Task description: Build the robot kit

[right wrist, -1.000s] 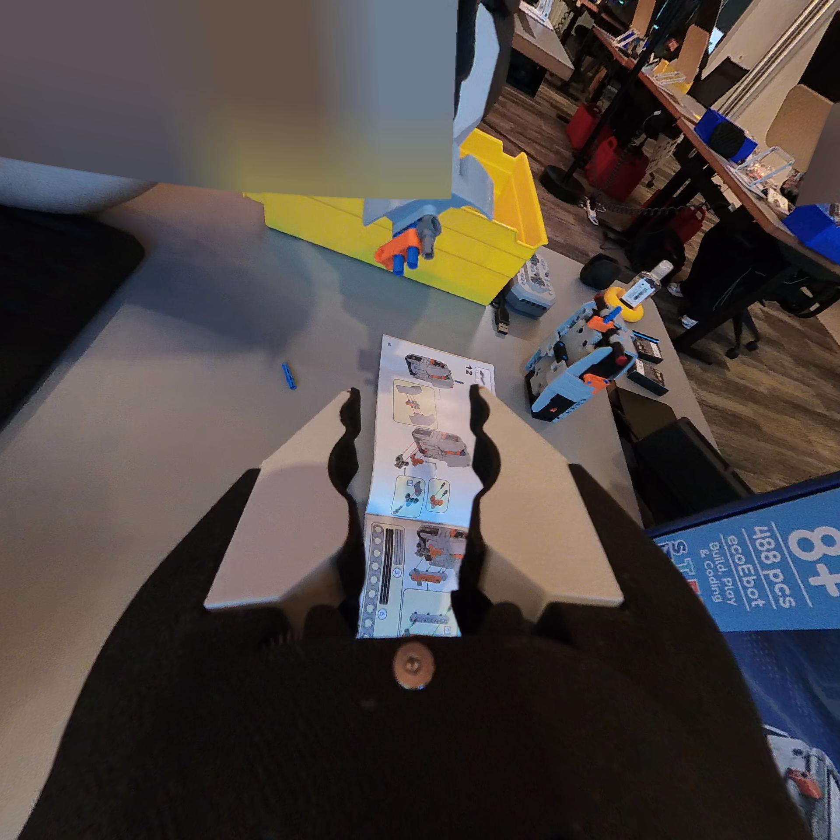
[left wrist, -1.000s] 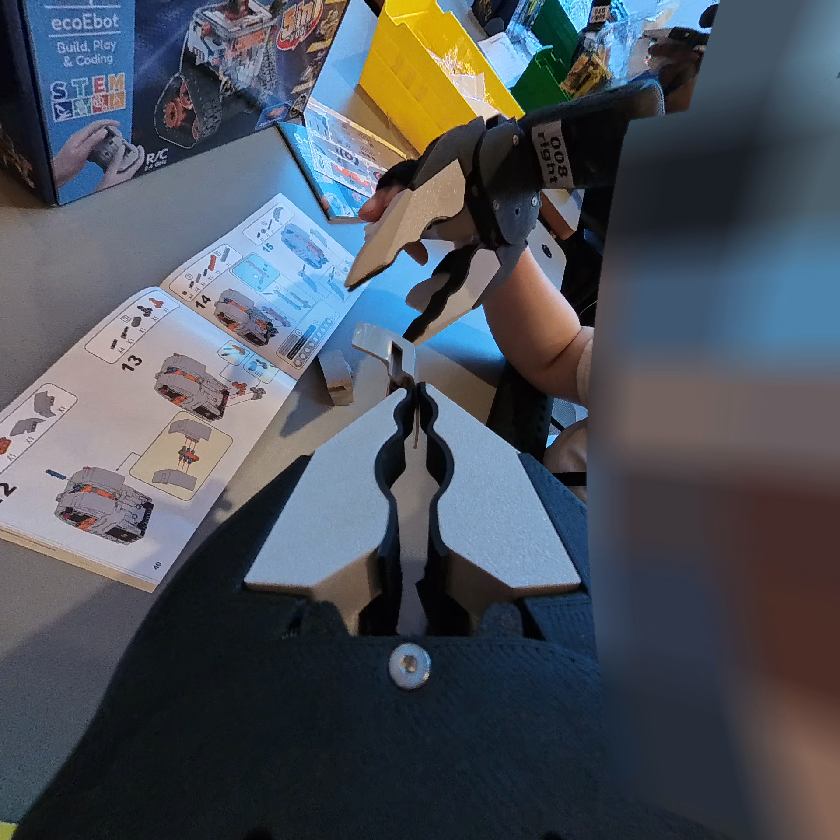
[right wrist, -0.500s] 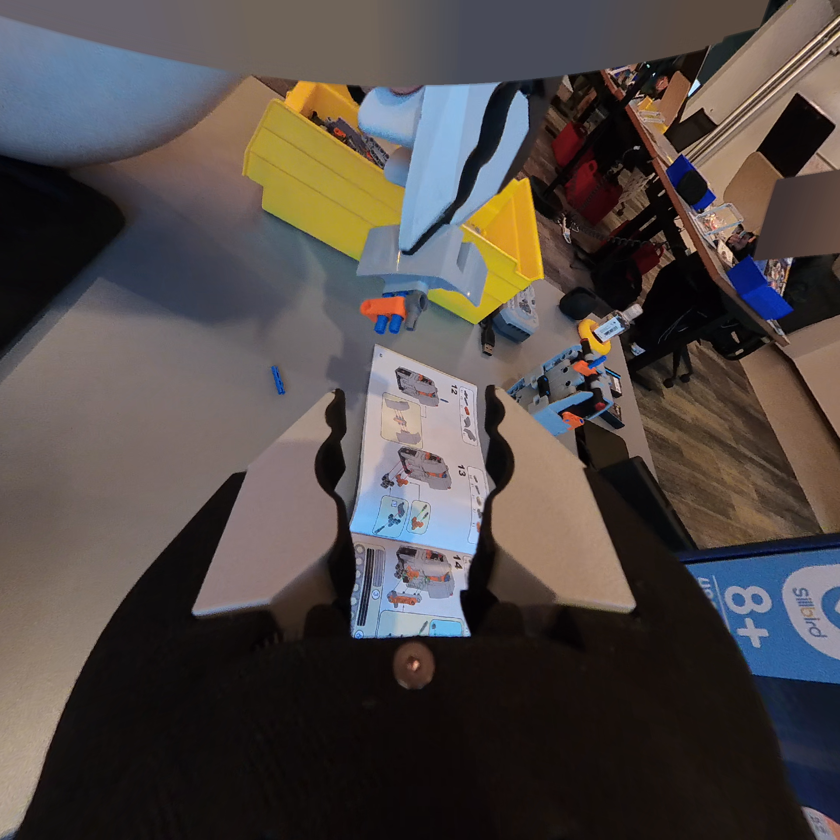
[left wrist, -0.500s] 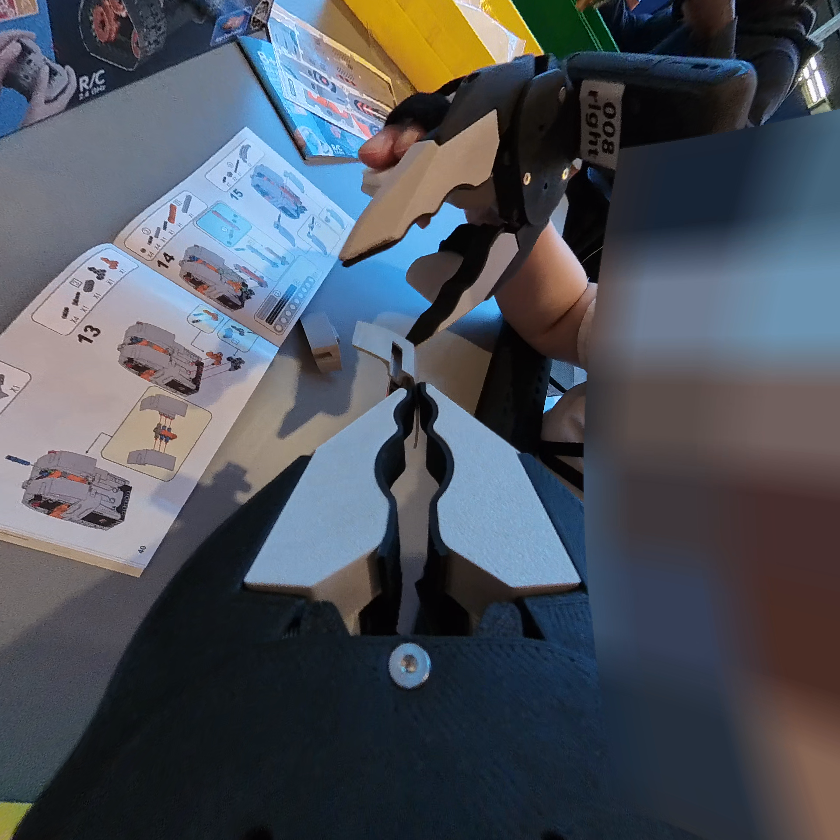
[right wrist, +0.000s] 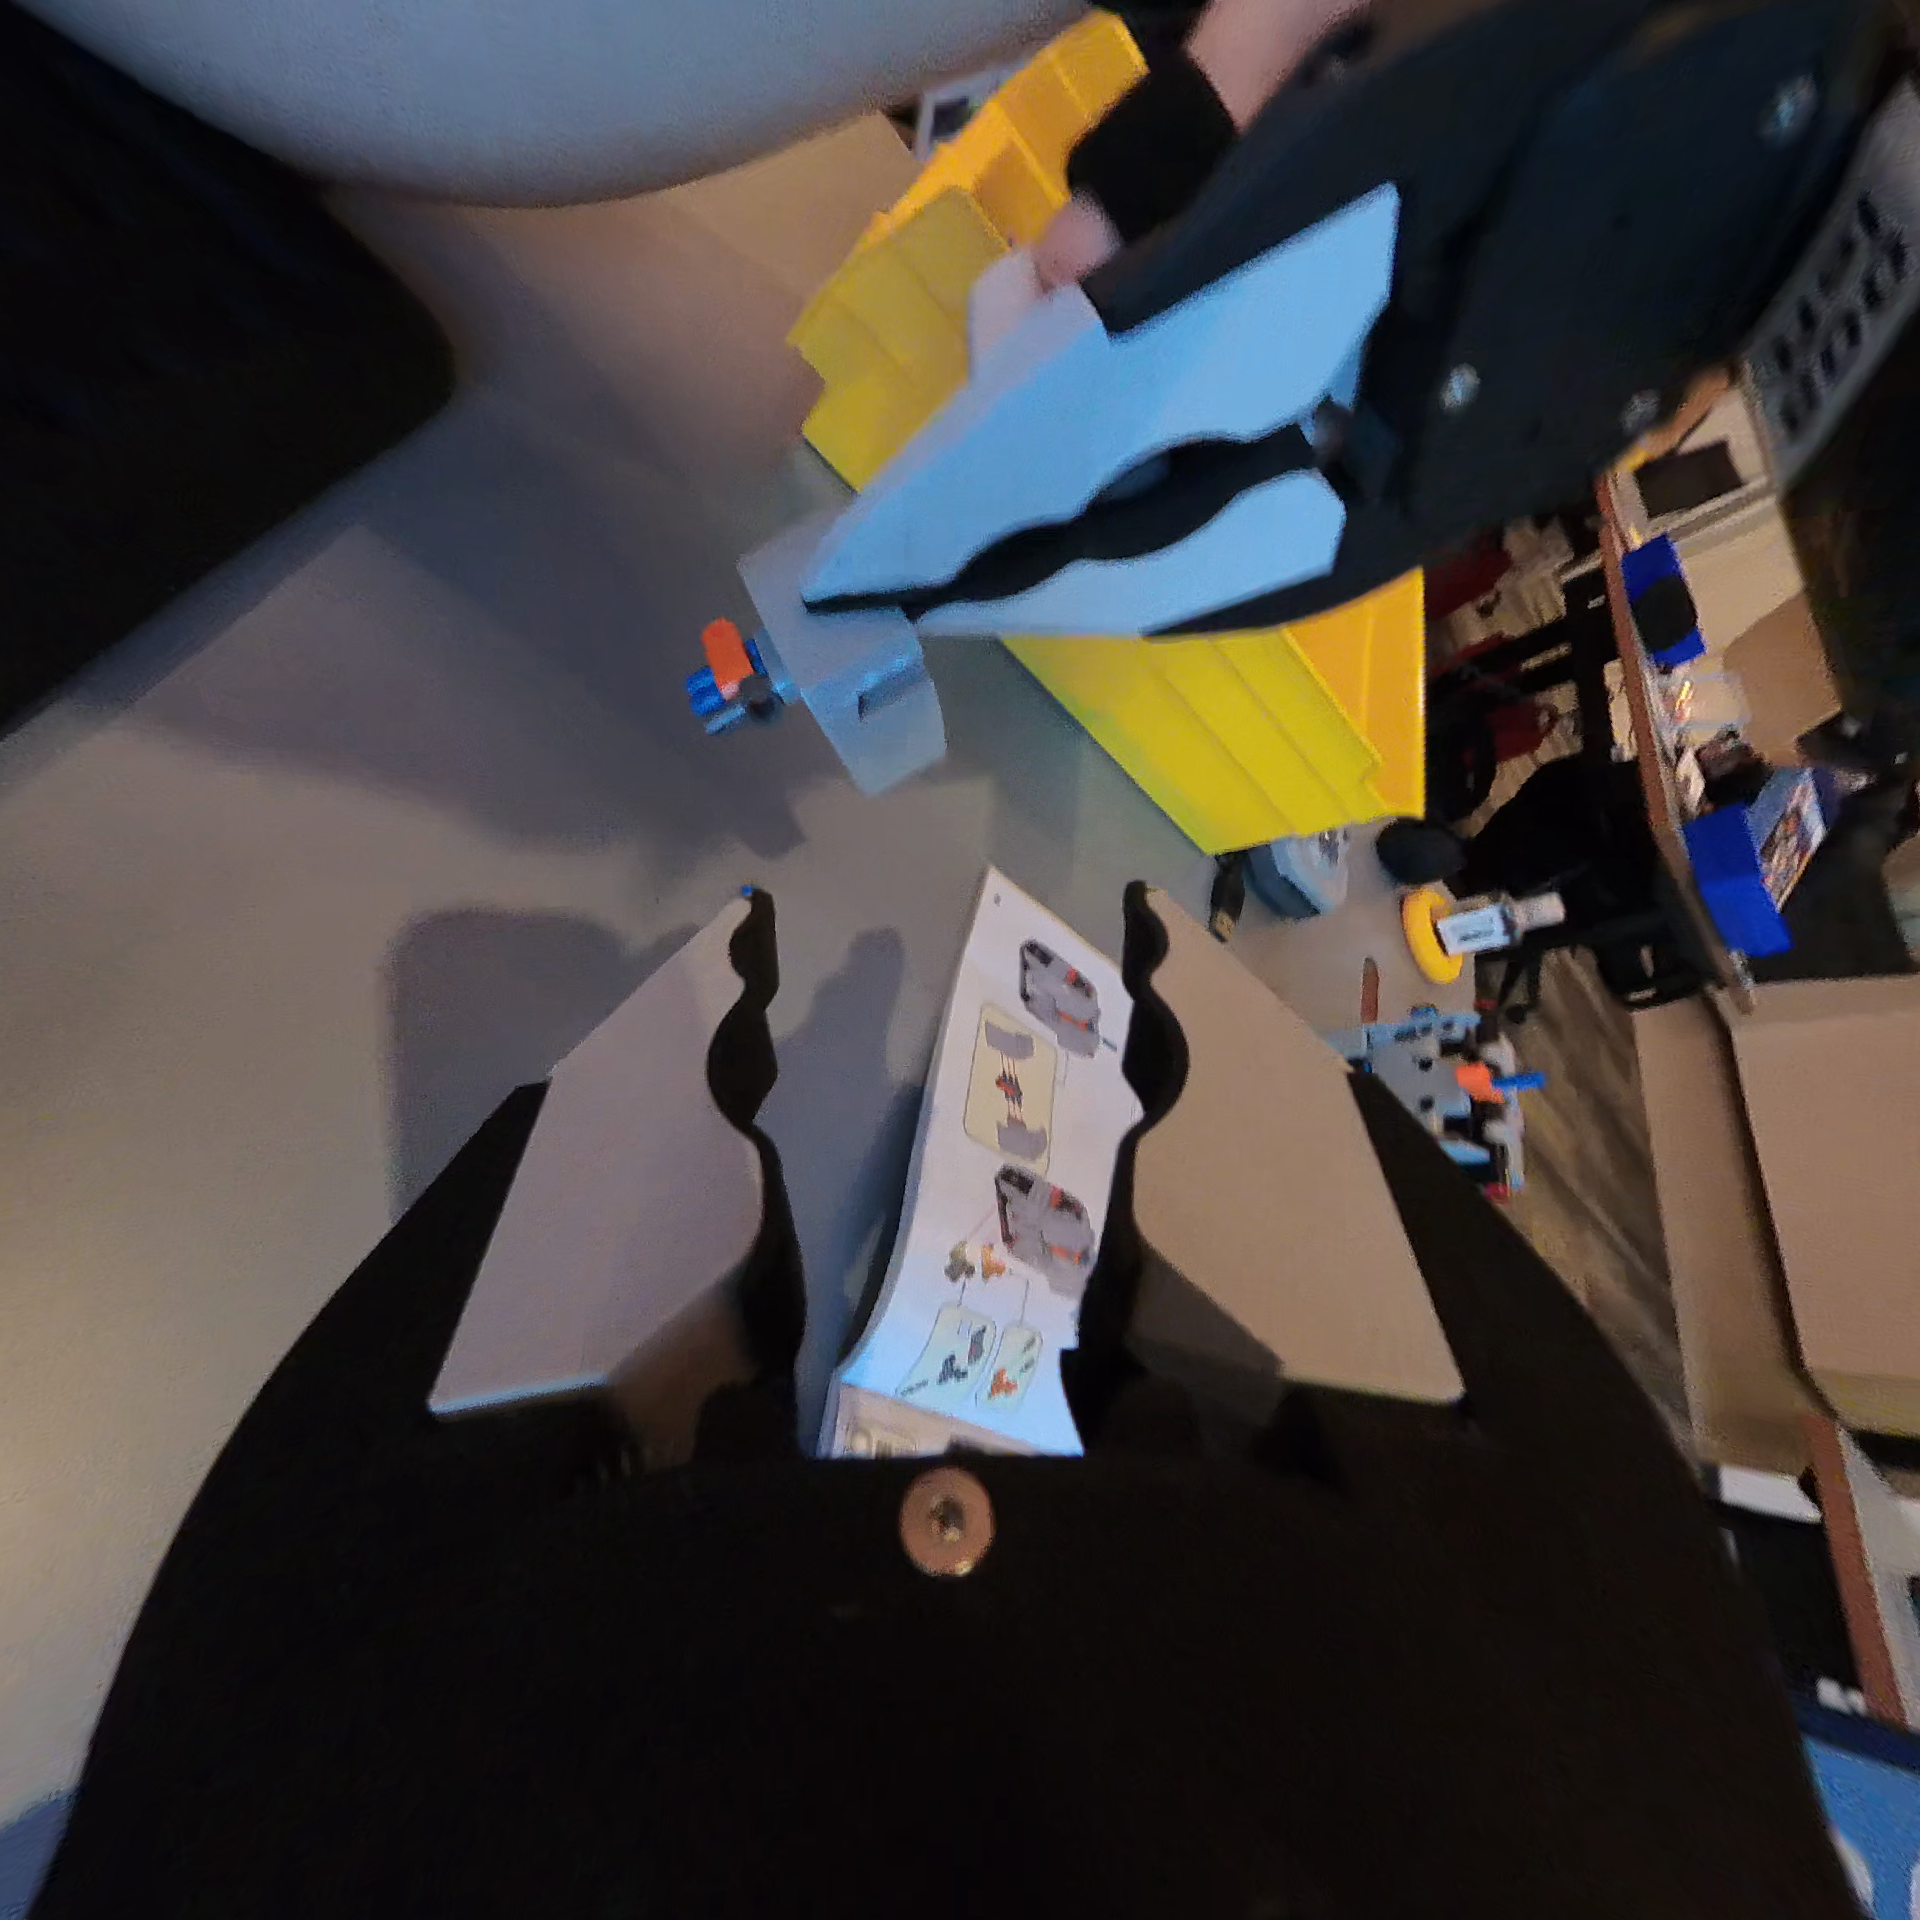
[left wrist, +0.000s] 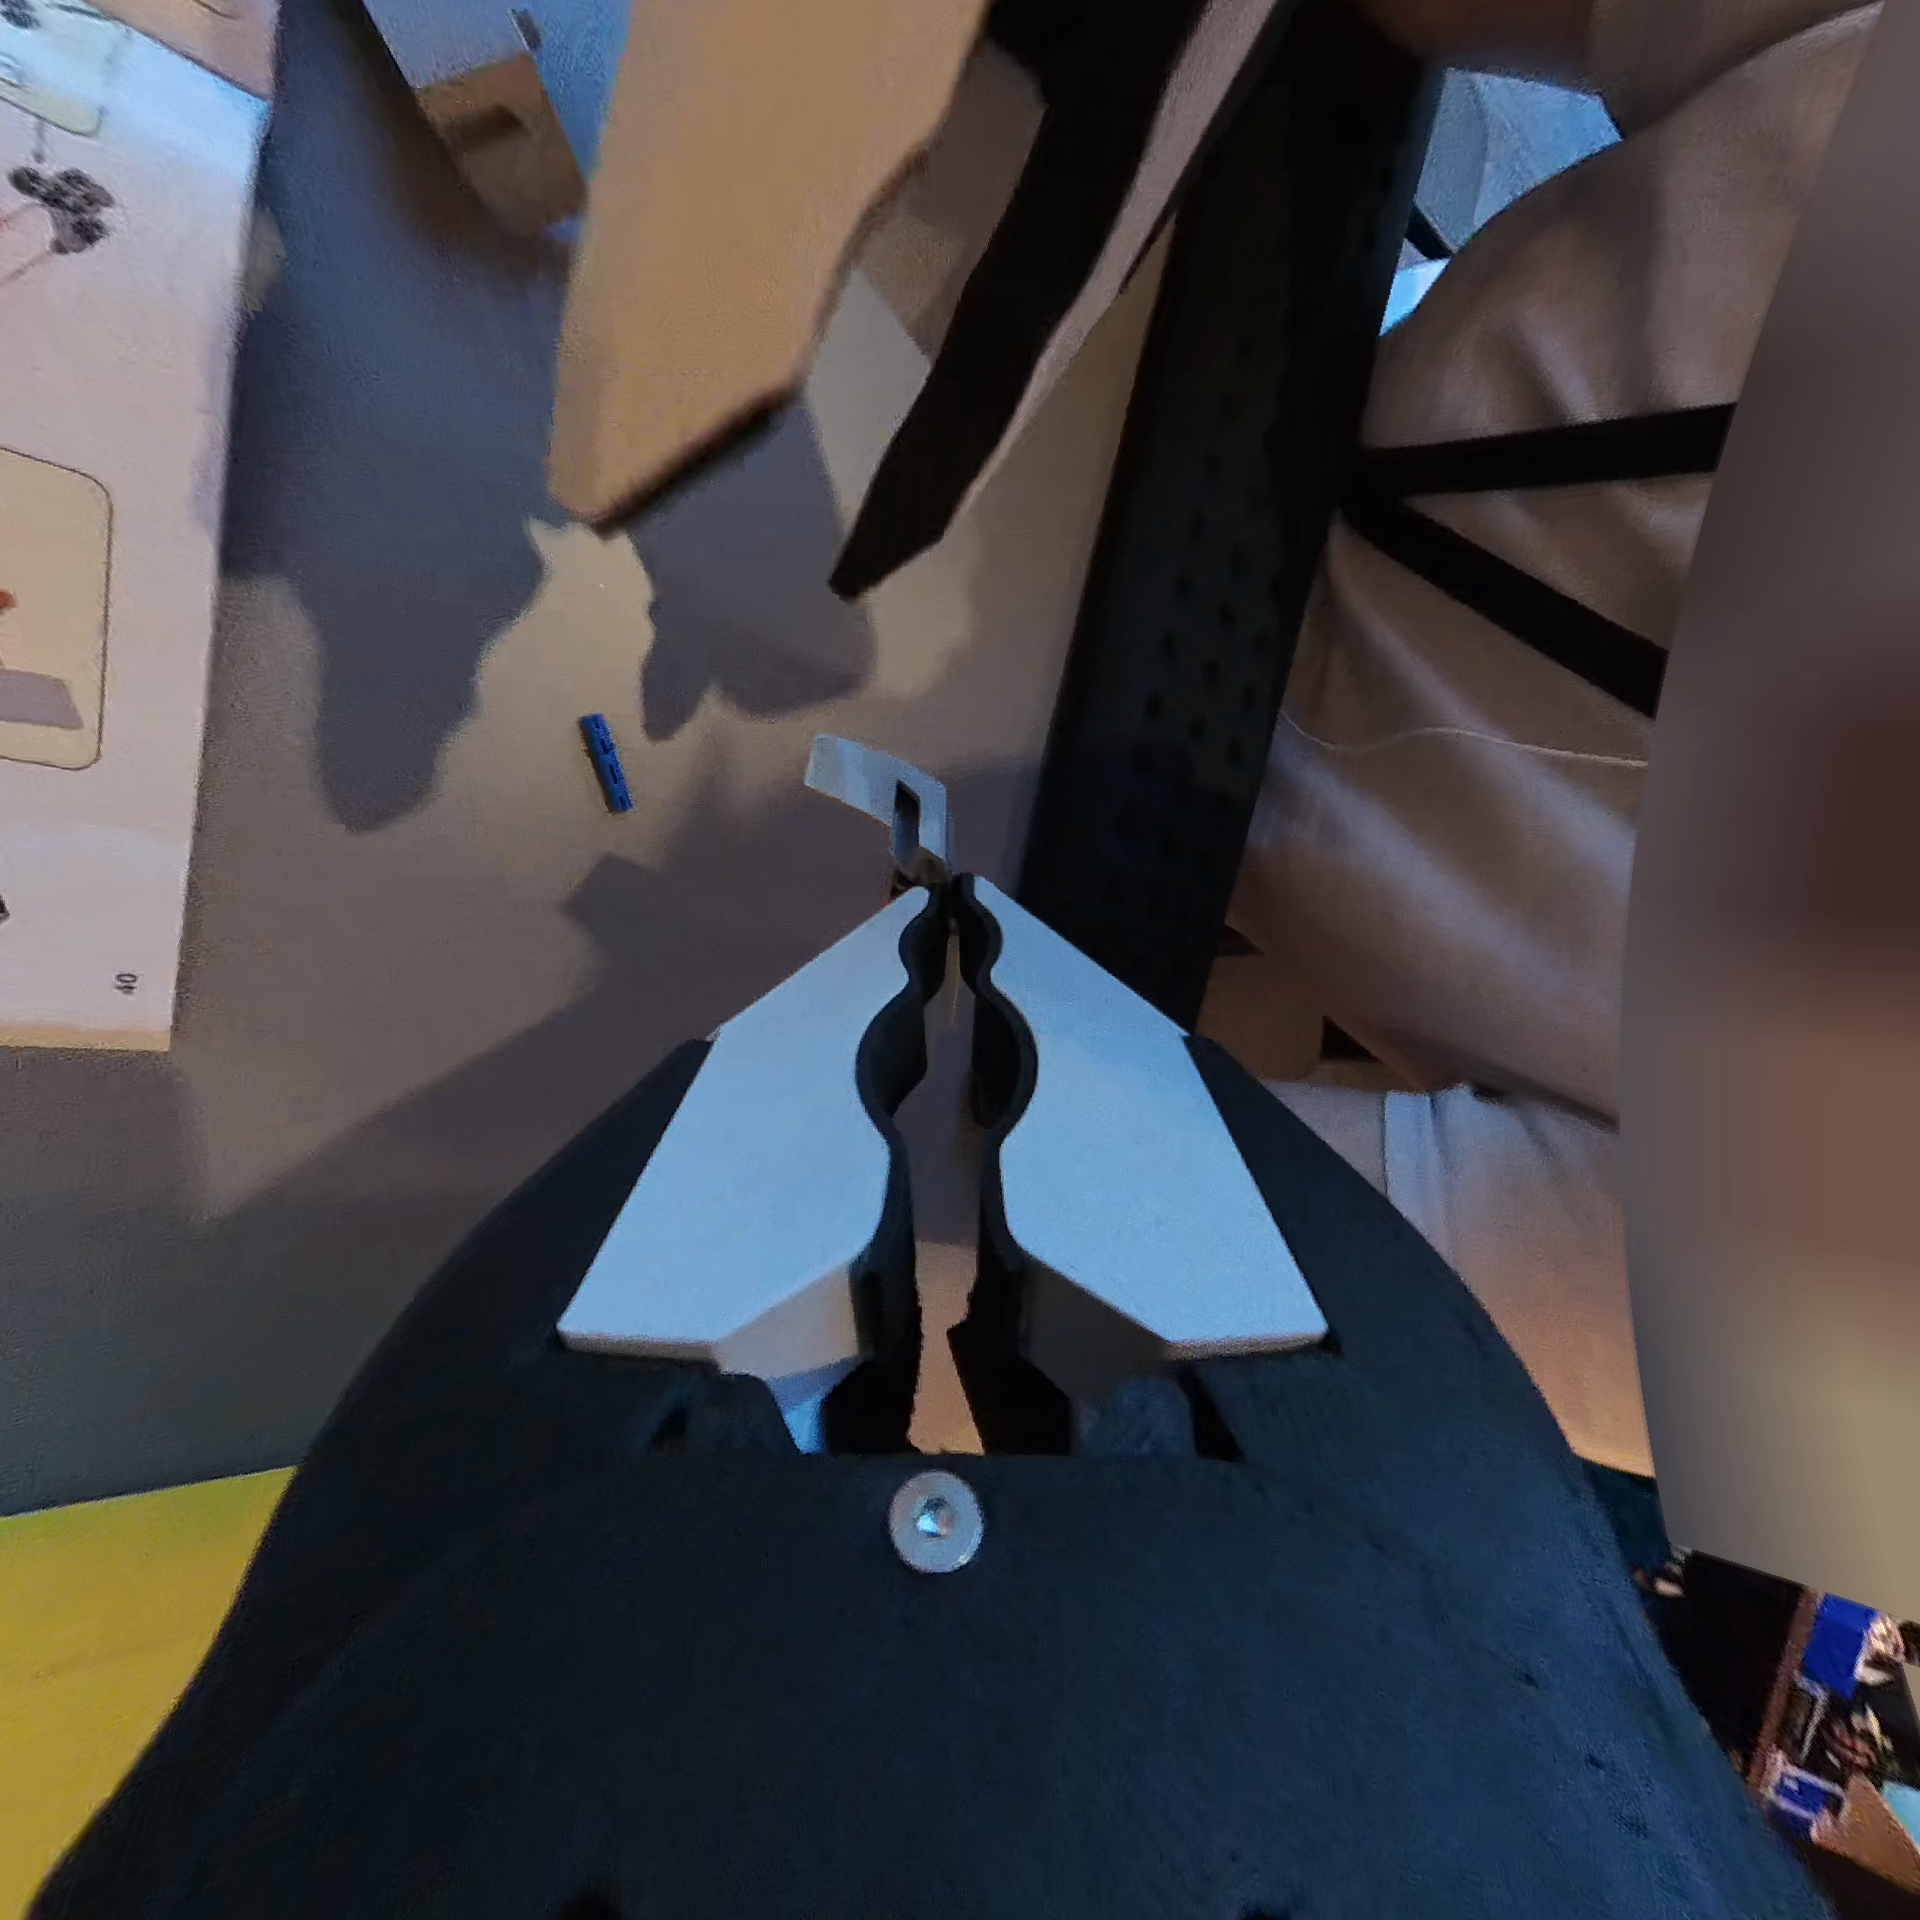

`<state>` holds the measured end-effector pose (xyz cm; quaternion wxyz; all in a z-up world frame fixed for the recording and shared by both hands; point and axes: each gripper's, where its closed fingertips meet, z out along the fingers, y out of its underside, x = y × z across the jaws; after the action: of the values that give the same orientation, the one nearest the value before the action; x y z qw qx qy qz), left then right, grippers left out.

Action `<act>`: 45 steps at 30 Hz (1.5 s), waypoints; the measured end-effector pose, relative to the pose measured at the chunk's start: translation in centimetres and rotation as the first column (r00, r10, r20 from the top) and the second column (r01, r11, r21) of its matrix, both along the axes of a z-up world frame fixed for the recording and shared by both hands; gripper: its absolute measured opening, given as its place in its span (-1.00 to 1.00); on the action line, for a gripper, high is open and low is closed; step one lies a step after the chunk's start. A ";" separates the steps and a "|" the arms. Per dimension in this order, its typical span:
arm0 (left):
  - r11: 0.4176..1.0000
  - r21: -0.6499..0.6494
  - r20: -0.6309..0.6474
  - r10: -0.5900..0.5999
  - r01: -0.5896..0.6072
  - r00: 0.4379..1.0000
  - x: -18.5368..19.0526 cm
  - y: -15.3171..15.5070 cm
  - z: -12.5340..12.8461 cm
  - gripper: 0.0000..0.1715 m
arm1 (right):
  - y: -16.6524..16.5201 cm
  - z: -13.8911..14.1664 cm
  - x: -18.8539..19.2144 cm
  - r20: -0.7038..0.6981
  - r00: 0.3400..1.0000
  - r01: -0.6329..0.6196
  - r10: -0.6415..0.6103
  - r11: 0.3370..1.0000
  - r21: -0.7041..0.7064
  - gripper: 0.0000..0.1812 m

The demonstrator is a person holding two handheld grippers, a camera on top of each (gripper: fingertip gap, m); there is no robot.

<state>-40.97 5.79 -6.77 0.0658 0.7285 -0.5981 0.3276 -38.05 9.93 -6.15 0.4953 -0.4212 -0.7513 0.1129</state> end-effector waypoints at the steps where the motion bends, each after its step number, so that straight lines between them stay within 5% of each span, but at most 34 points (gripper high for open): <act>1: 1.000 -0.004 -0.009 -0.005 0.005 1.000 0.1 0.0 -0.2 -1.00 | -0.5 -0.2 -0.4 0.004 1.000 -0.020 0.020 1.000 0.013 -0.27; 17: 0.988 -0.091 -0.028 -0.124 0.121 0.992 0.2 -2.0 -0.7 -1.00 | -3.4 -2.2 -2.6 0.100 0.986 -0.152 0.136 0.971 0.185 -0.75; 21: 0.988 -0.092 -0.031 -0.124 0.121 0.992 0.1 -2.1 -0.8 -1.00 | -4.0 -2.4 -2.9 0.100 0.984 -0.158 0.145 0.978 0.133 -0.59; 25: 0.986 -0.108 -0.038 -0.134 0.129 0.990 -0.1 -2.4 -0.8 -1.00 | -4.4 -2.4 -3.0 0.101 0.982 -0.174 0.161 0.976 0.129 -0.75; 36: 0.986 -0.117 -0.023 -0.122 0.118 0.992 0.6 -1.8 -0.9 -1.00 | -4.7 -2.0 -3.0 0.051 0.986 -0.156 0.158 0.987 -0.045 -0.74; 45: 0.992 0.022 0.249 0.117 -0.126 0.961 3.0 4.0 3.5 -0.76 | -0.5 2.4 1.4 -0.089 0.996 -0.030 0.012 0.978 -0.204 -0.74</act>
<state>-37.92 9.82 -3.22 -0.0434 0.7184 -0.5618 0.4078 -36.68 9.44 -3.78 0.4803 -0.4568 -0.7177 0.2134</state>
